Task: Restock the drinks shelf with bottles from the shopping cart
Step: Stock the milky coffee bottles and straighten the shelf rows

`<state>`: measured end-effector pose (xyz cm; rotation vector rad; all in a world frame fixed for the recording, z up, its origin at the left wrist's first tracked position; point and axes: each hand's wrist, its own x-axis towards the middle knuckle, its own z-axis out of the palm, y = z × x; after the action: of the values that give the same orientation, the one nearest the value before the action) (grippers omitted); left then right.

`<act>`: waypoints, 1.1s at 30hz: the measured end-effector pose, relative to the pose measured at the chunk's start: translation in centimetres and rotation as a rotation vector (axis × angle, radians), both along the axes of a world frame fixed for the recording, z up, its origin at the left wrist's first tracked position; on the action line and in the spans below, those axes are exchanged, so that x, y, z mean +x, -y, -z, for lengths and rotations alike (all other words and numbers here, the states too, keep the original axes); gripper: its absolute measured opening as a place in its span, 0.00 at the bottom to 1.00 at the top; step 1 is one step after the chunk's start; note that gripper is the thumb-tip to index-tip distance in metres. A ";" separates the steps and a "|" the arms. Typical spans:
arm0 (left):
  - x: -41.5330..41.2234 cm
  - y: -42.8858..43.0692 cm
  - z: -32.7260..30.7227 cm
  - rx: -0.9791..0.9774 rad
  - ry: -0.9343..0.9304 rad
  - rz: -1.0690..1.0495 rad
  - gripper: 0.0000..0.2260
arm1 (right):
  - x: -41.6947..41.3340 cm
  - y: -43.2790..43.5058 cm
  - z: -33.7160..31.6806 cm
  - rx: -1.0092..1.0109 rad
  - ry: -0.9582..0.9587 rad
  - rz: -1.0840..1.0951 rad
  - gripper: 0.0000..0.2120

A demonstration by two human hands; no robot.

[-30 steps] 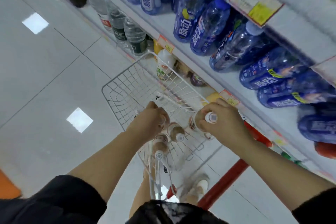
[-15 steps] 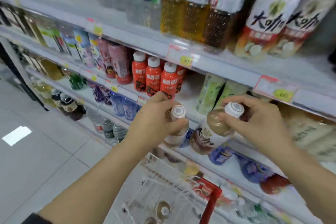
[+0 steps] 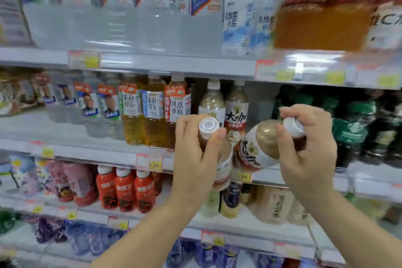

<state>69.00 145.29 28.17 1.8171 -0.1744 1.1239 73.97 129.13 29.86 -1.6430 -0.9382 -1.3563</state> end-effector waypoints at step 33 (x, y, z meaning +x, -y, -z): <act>2.6 -1.2 -0.2 -0.192 -0.137 0.027 0.04 | 9.2 -4.6 2.3 -0.068 -0.798 -0.184 0.33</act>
<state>71.59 146.50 28.38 1.7077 -0.0105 0.9597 83.15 133.75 27.59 -1.8645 -0.6237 -0.4563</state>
